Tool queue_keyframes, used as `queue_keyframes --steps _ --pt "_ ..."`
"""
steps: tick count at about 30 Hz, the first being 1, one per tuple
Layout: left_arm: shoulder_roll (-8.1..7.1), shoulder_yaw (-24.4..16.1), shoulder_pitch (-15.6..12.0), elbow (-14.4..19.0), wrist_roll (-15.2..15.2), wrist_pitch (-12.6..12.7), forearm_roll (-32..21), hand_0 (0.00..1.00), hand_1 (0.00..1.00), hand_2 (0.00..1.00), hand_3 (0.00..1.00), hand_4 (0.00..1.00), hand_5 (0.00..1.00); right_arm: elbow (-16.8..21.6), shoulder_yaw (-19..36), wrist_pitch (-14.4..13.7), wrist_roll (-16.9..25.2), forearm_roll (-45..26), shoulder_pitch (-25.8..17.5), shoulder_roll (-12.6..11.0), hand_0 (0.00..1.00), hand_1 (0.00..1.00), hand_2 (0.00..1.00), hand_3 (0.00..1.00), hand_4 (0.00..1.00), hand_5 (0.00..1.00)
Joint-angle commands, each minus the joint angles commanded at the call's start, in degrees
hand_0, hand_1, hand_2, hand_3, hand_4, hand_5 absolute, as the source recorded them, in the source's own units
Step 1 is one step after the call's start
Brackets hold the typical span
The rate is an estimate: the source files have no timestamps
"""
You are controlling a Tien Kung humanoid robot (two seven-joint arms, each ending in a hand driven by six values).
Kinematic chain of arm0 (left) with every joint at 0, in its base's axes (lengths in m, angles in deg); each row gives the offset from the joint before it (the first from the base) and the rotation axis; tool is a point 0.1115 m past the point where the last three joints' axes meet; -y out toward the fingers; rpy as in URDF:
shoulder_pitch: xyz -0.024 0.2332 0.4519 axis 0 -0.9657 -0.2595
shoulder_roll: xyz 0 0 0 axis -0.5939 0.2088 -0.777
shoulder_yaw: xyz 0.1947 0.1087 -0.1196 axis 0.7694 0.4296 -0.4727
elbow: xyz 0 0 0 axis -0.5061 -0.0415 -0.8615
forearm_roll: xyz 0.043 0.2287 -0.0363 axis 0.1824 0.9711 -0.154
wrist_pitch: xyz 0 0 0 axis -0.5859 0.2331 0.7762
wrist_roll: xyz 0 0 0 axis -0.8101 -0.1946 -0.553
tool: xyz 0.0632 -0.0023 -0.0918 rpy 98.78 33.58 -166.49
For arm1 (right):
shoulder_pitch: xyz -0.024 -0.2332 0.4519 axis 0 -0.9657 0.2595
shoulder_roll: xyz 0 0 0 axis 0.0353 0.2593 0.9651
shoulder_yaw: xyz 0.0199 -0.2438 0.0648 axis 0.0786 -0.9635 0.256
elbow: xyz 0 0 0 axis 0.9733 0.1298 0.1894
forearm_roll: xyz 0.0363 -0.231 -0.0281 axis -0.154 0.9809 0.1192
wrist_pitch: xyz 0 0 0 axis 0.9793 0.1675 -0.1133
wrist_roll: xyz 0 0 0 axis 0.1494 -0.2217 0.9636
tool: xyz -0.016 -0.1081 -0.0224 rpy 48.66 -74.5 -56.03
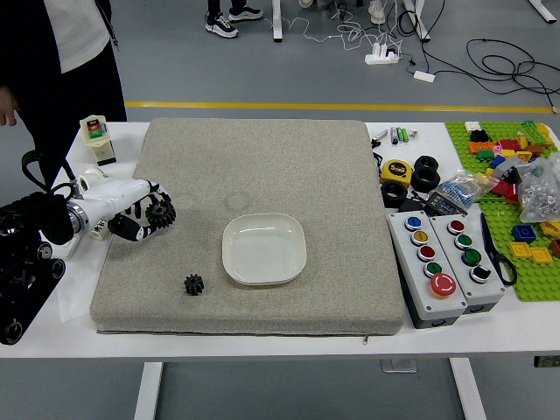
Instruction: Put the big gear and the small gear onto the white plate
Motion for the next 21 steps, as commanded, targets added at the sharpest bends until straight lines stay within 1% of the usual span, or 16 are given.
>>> queue_keyframes --steps 1,4,5,7,10,11,14,15,17,20,21 --pt "0.02 0.0 0.0 0.3 0.0 0.0 0.0 0.368 0.432 0.472 0.543 0.289 0.002 0.0 0.0 0.0 0.0 0.0 0.0 0.0 0.696 0.714 0.784 0.614 0.806 0.619" --pt "0.08 1.3 -0.2 3.8 0.5 -0.6 0.0 0.370 0.436 0.474 0.544 0.285 0.002 0.0 0.0 0.0 0.0 0.0 0.0 0.0 0.696 0.713 0.784 0.613 0.805 0.619" --pt "0.07 1.6 -0.2 4.3 0.6 -0.7 0.0 0.370 0.436 0.474 0.544 0.285 0.002 0.0 0.0 0.0 0.0 -0.1 0.0 0.0 0.696 0.713 0.784 0.613 0.805 0.619" --pt "0.08 3.5 -0.1 6.8 0.8 -1.0 0.0 0.370 0.436 0.474 0.544 0.285 0.002 0.0 0.0 0.0 0.0 -0.1 0.0 0.0 0.696 0.713 0.784 0.613 0.805 0.619" --pt "0.19 6.0 0.2 9.6 1.1 -1.1 0.0 0.368 0.435 0.477 0.551 0.300 0.002 0.0 0.0 0.0 0.0 0.0 0.0 0.0 0.695 0.712 0.784 0.613 0.806 0.619" --pt "0.18 7.6 0.6 11.0 1.3 -1.1 0.0 0.368 0.435 0.477 0.551 0.300 0.002 0.0 -0.1 0.0 0.0 -0.1 0.0 0.0 0.695 0.712 0.784 0.613 0.806 0.619" --pt "0.23 10.9 1.5 13.5 1.6 -1.1 0.0 0.368 0.435 0.477 0.551 0.300 0.002 0.0 -0.1 0.0 0.0 -0.2 0.0 0.0 0.695 0.712 0.784 0.613 0.806 0.619" --pt "0.32 12.4 1.9 14.4 1.6 -1.1 0.0 0.375 0.449 0.495 0.580 0.467 0.002 0.0 -0.1 -0.1 0.0 -0.2 0.0 0.0 0.695 0.711 0.784 0.613 0.805 0.619" --pt "0.65 14.3 2.6 15.1 1.7 -1.0 0.0 0.375 0.449 0.495 0.580 0.467 0.002 0.0 -0.2 -0.1 0.0 -0.3 0.1 0.0 0.695 0.711 0.784 0.613 0.805 0.619" --pt "1.27 16.7 3.6 15.1 1.9 -0.7 0.0 0.375 0.449 0.495 0.580 0.467 0.002 0.0 -0.3 -0.1 0.0 -0.4 0.1 0.0 0.695 0.711 0.784 0.613 0.805 0.619" --pt "1.45 17.5 3.9 14.9 2.0 -0.6 0.0 0.381 0.460 0.509 0.604 0.667 0.065 0.0 -0.4 -0.1 0.0 -0.5 0.1 0.0 0.695 0.711 0.780 0.612 0.805 0.619"
